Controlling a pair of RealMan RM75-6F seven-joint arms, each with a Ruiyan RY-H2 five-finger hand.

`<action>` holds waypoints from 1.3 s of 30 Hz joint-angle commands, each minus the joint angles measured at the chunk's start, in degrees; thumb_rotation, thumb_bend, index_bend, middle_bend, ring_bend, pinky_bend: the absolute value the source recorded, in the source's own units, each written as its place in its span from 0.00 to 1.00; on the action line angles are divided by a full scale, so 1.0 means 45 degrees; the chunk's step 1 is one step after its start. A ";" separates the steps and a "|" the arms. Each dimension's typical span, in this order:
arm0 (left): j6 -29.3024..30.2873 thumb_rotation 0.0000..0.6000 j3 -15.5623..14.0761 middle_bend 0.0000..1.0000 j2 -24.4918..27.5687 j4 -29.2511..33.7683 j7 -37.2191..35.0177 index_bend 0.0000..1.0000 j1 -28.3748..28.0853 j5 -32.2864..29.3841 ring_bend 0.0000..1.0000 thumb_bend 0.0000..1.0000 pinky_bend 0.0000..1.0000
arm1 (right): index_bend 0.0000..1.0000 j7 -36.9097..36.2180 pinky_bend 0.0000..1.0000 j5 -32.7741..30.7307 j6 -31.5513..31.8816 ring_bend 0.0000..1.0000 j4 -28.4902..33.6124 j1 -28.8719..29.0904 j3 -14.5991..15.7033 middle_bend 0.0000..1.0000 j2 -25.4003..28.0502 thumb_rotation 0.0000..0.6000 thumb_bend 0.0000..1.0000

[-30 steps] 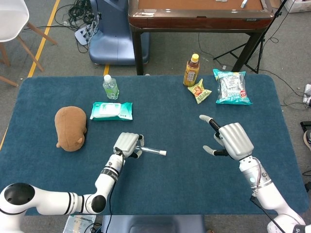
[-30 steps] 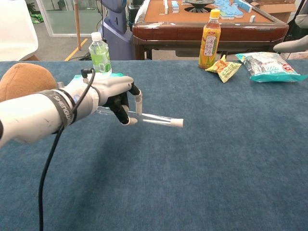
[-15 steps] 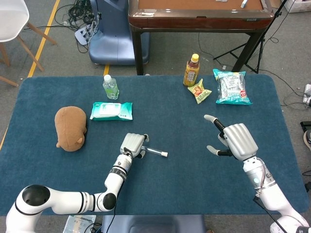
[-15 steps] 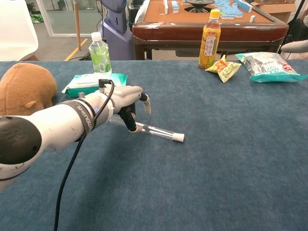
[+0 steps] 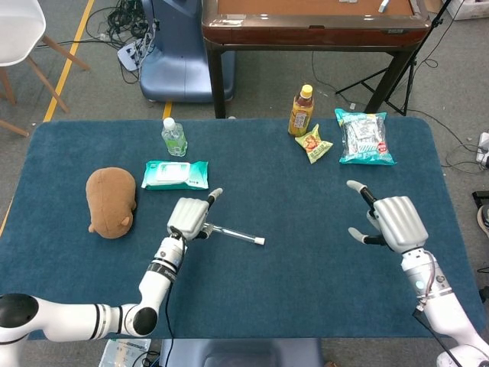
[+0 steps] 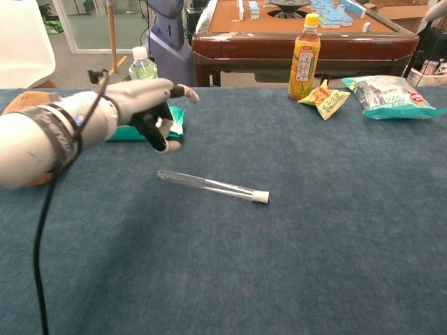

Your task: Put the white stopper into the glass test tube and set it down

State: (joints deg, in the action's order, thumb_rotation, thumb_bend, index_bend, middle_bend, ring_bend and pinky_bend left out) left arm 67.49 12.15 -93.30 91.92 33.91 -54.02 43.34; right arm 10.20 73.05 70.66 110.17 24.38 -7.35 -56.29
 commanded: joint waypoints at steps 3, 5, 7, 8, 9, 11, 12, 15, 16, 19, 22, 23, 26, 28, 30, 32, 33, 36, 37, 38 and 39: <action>0.1884 1.00 -0.1043 0.55 0.2151 0.1100 -0.1471 0.19 0.2003 0.2528 0.59 0.31 0.84 | 0.22 -0.0364 0.82 -0.0110 0.0141 0.74 -0.0980 -0.0623 0.0426 0.71 -0.0032 1.00 0.19; 0.2380 1.00 -0.1303 0.51 0.2643 0.1108 -0.2115 0.20 0.2676 0.3049 0.55 0.31 0.77 | 0.22 -0.0715 0.71 0.0253 0.0470 0.61 -0.1529 -0.0893 0.0532 0.61 -0.0173 1.00 0.19; 0.2769 1.00 -0.1507 0.48 0.3012 0.1111 -0.2680 0.21 0.3241 0.3444 0.52 0.31 0.73 | 0.22 -0.1056 0.64 0.0531 0.0825 0.54 -0.2006 -0.1133 0.0573 0.56 -0.0338 1.00 0.19; 0.3025 1.00 -0.1674 0.48 0.3243 0.1125 -0.2990 0.22 0.3617 0.3698 0.51 0.31 0.72 | 0.22 -0.1296 0.63 0.0841 0.1075 0.53 -0.2376 -0.1273 0.0622 0.54 -0.0467 1.00 0.19; 0.3224 1.00 -0.1810 0.48 0.3411 0.1149 -0.3179 0.22 0.3897 0.3889 0.51 0.31 0.71 | 0.22 -0.1463 0.62 0.1015 0.1261 0.52 -0.2641 -0.1383 0.0648 0.54 -0.0567 1.00 0.19; 0.3746 1.00 -0.2117 0.48 0.3731 0.1206 -0.3553 0.25 0.4545 0.4343 0.51 0.31 0.69 | 0.22 -0.1669 0.61 0.1315 0.1614 0.51 -0.3182 -0.1608 0.0712 0.54 -0.0778 1.00 0.19; 0.3965 1.00 -0.2268 0.48 0.3847 0.1244 -0.3695 0.26 0.4822 0.4556 0.50 0.31 0.68 | 0.22 -0.1716 0.61 0.1416 0.1780 0.51 -0.3373 -0.1709 0.0731 0.54 -0.0871 1.00 0.19; 0.4746 1.00 -0.2679 0.47 0.4131 0.1368 -0.4083 0.28 0.5733 0.5157 0.50 0.31 0.68 | 0.22 -0.1811 0.61 0.1648 0.2217 0.51 -0.3798 -0.2031 0.0810 0.54 -0.1153 1.00 0.19; 0.4983 1.00 -0.2780 0.47 0.4180 0.1385 -0.4169 0.29 0.5987 0.5339 0.50 0.31 0.67 | 0.22 -0.1836 0.61 0.1667 0.2316 0.51 -0.3886 -0.2121 0.0821 0.54 -0.1224 1.00 0.19; 0.5641 1.00 -0.3078 0.47 0.4257 0.1382 -0.4345 0.29 0.6737 0.5909 0.50 0.31 0.67 | 0.22 -0.1984 0.61 0.1671 0.2471 0.51 -0.4005 -0.2364 0.0860 0.54 -0.1375 1.00 0.19; 0.6125 1.00 -0.3268 0.47 0.4233 0.1364 -0.4552 0.30 0.7363 0.6413 0.50 0.31 0.66 | 0.22 -0.2037 0.61 0.1588 0.2421 0.51 -0.3922 -0.2525 0.0892 0.54 -0.1338 1.00 0.19; 0.6282 1.00 -0.3305 0.47 0.4224 0.1342 -0.4600 0.30 0.7573 0.6581 0.50 0.31 0.65 | 0.22 -0.2008 0.61 0.1561 0.2413 0.51 -0.3877 -0.2569 0.0882 0.54 -0.1315 1.00 0.19; 0.6573 1.00 -0.3322 0.47 0.4182 0.1247 -0.4684 0.30 0.7985 0.7002 0.50 0.31 0.63 | 0.22 -0.1984 0.61 0.1487 0.2325 0.51 -0.3730 -0.2650 0.0859 0.54 -0.1204 1.00 0.19; 0.6685 1.00 -0.3295 0.47 0.4148 0.1170 -0.4738 0.30 0.8183 0.7215 0.49 0.31 0.60 | 0.23 -0.1975 0.61 0.1476 0.2267 0.51 -0.3648 -0.2678 0.0844 0.54 -0.1138 1.00 0.19; 0.6926 1.00 -0.3199 0.46 0.4000 0.0907 -0.4673 0.30 0.8383 0.7531 0.47 0.31 0.56 | 0.23 -0.2029 0.61 0.1344 0.2007 0.50 -0.3500 -0.2699 0.0877 0.53 -0.1006 1.00 0.19; 0.7000 1.00 -0.3163 0.45 0.3861 0.0679 -0.4551 0.30 0.8524 0.7733 0.45 0.31 0.53 | 0.24 -0.2241 0.60 0.1241 0.1632 0.48 -0.3319 -0.2671 0.0936 0.52 -0.0805 1.00 0.19; 0.6976 1.00 -0.3149 0.45 0.3804 0.0561 -0.4456 0.31 0.8594 0.7827 0.45 0.31 0.52 | 0.24 -0.2379 0.59 0.1146 0.1399 0.47 -0.3219 -0.2655 0.0956 0.51 -0.0679 1.00 0.19; 0.6781 1.00 -0.3035 0.45 0.3754 0.0430 -0.4355 0.31 0.8718 0.7884 0.44 0.31 0.49 | 0.24 -0.2358 0.58 0.1118 0.1221 0.46 -0.3209 -0.2654 0.0956 0.50 -0.0583 1.00 0.19; 0.6707 1.00 -0.2992 0.45 0.3769 0.0450 -0.4412 0.31 0.8751 0.7885 0.44 0.31 0.49 | 0.24 -0.2352 0.58 0.1155 0.1261 0.46 -0.3216 -0.2674 0.0944 0.50 -0.0599 1.00 0.19; 0.6645 1.00 -0.2947 0.45 0.3791 0.0456 -0.4434 0.31 0.8783 0.7888 0.44 0.31 0.49 | 0.24 -0.2388 0.58 0.1206 0.1323 0.46 -0.3227 -0.2698 0.0924 0.50 -0.0626 1.00 0.19; 0.6559 1.00 -0.2905 0.45 0.3827 0.0458 -0.4385 0.32 0.8821 0.7898 0.44 0.31 0.49 | 0.24 -0.2420 0.58 0.1255 0.1395 0.46 -0.3243 -0.2735 0.0902 0.50 -0.0647 1.00 0.19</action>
State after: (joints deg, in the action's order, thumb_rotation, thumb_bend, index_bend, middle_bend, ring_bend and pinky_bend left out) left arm 97.27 -1.13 -76.19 93.95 14.02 -14.52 78.82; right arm -0.54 78.50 76.66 95.61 12.21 -3.21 -59.07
